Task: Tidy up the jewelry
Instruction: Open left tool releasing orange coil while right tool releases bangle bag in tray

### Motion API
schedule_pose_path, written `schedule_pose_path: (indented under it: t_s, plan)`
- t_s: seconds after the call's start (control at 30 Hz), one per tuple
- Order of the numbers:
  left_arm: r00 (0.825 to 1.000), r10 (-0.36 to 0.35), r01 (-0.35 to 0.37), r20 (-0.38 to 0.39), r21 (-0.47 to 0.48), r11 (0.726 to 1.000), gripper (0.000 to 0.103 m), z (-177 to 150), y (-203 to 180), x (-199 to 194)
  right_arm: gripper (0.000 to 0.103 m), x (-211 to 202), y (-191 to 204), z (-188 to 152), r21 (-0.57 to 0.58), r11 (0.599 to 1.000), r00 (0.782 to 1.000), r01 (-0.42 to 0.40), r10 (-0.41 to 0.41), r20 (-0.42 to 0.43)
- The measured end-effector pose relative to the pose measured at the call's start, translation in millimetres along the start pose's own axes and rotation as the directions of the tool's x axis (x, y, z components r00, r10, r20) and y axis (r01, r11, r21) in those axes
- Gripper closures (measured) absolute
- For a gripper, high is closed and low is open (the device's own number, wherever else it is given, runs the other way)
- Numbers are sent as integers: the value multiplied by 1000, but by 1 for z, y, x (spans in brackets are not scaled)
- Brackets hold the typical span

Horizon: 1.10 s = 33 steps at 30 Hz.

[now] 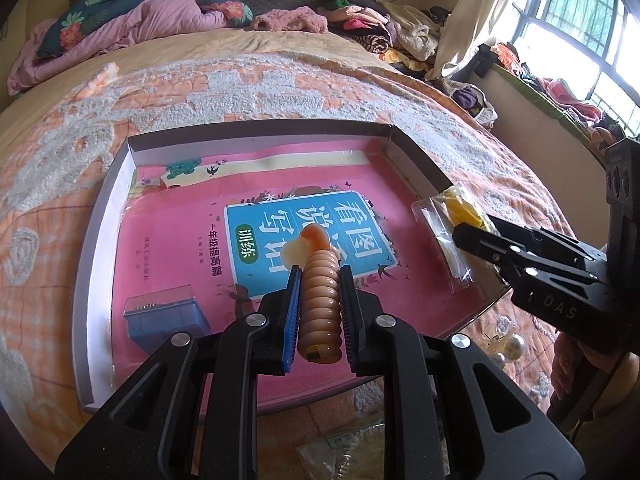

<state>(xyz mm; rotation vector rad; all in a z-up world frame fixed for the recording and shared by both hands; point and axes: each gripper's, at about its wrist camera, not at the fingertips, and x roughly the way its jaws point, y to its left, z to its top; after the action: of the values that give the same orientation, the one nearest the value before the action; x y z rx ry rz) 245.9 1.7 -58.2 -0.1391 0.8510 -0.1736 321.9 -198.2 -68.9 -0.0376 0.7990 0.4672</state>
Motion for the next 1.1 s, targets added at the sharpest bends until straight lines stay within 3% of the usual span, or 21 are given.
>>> schedule_pose_path:
  t_s: [0.23,0.37,0.6,0.7,0.77,0.8,0.93,1.1]
  plan:
    - [1000,5,-5,-6,-1,1000,91,-2,0,1,58,1,-1,-4,17,1000,1000,-13,13,-15]
    - [1000,7,-7,-6,3,1000,78,-1,0,0,51,-4,0,-4,24,999,1000,-25,26,-7]
    - [1000,9,-9,1,4,1000,67,0,0,-4,33,-24,-2,-3,51,998,998,-45,43,36]
    - [1000,6,-6,15,0,1000,57,2,-1,-13,26,-36,-3,-1,64,997,997,-51,47,65]
    - [999,8,-8,31,-5,1000,42,3,-1,-20,22,-46,-5,0,74,996,995,-57,51,88]
    - [999,12,-12,41,-6,1000,39,4,-2,-24,20,-50,-6,0,78,995,994,-60,52,99]
    - [996,28,-26,81,-23,999,21,4,0,-42,19,-65,-6,1,84,994,990,-73,62,127]
    - [991,29,-23,127,-44,999,10,4,2,-65,19,-82,-2,3,82,992,985,-91,77,156]
